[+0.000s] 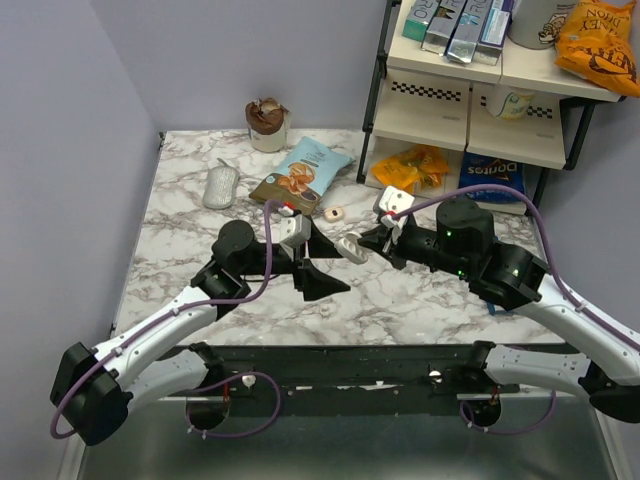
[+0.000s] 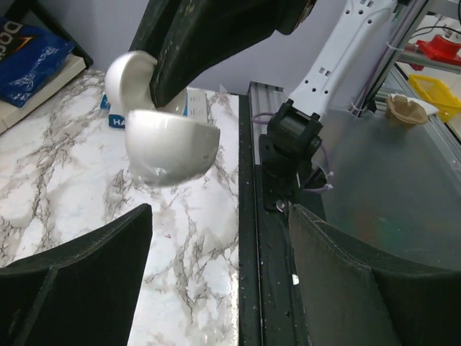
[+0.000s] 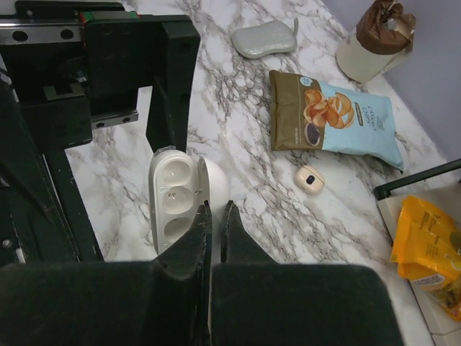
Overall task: Insert the wireless bluetooth earbuds into the charging case
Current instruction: Open the charging case.
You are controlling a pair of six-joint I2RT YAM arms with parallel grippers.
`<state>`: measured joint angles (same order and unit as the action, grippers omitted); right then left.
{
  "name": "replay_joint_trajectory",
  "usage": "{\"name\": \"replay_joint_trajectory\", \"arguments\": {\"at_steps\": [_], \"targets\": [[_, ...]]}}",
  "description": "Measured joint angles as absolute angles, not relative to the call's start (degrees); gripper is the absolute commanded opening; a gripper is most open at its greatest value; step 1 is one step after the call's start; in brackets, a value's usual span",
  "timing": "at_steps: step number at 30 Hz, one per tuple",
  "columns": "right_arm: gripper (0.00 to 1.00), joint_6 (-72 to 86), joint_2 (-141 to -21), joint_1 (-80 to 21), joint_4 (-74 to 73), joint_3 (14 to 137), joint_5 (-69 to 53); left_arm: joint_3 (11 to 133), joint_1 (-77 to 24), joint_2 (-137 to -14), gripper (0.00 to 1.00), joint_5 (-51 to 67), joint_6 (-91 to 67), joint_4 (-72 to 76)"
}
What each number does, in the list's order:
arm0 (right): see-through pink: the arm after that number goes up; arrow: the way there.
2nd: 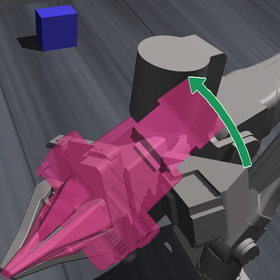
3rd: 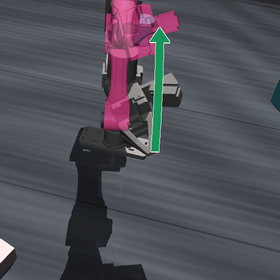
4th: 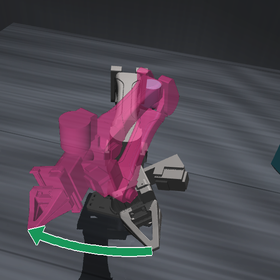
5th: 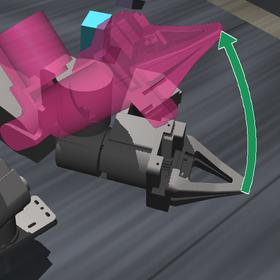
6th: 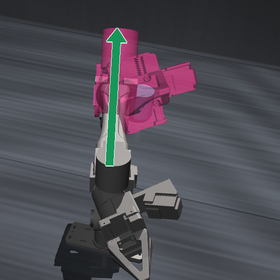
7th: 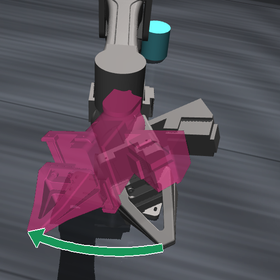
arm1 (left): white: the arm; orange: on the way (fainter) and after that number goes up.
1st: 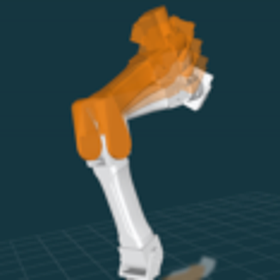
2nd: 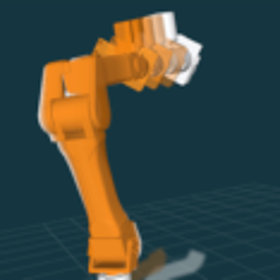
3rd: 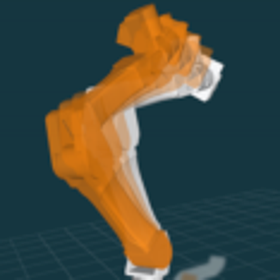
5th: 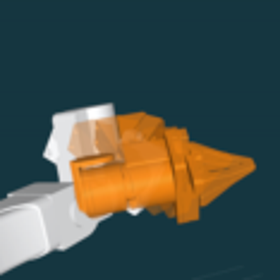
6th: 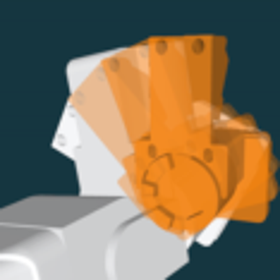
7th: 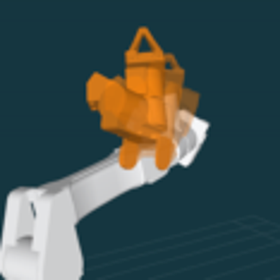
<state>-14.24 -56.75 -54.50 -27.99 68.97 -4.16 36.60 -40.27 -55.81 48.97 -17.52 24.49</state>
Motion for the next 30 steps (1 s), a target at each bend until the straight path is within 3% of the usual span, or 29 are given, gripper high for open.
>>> {"name": "replay_joint_trajectory", "arguments": {"at_steps": [5, 9, 20, 26, 30], "targets": [[0.01, -14.8, -58.0, -55.7, -28.4, 69.1, -4.1, 39.3, -40.2, -56.4, 0.76, 50.7, -17.1, 23.9], [0.01, -15.1, -58.7, -56.5, -28.5, 69.1, -4.1, 39.5, -40.2, -57.2, 0.67, 51.0, -17.1, 24.0], [0.01, -15.1, -59.8, -58.0, -28.5, 69.1, -4.1, 39.5, -40.2, -60.2, 0.58, 51.0, -19.0, 25.9], [0.01, -15.1, -59.8, -58.2, -28.5, 69.1, -4.1, 39.5, -40.2, -60.2, 0.41, 51.0, -19.6, 27.3], [0.01, -15.4, -59.8, -58.2, -28.4, 69.1, -4.1, 39.5, -40.1, -60.3, 0.18, 50.8, -20.2, 27.3]]}}
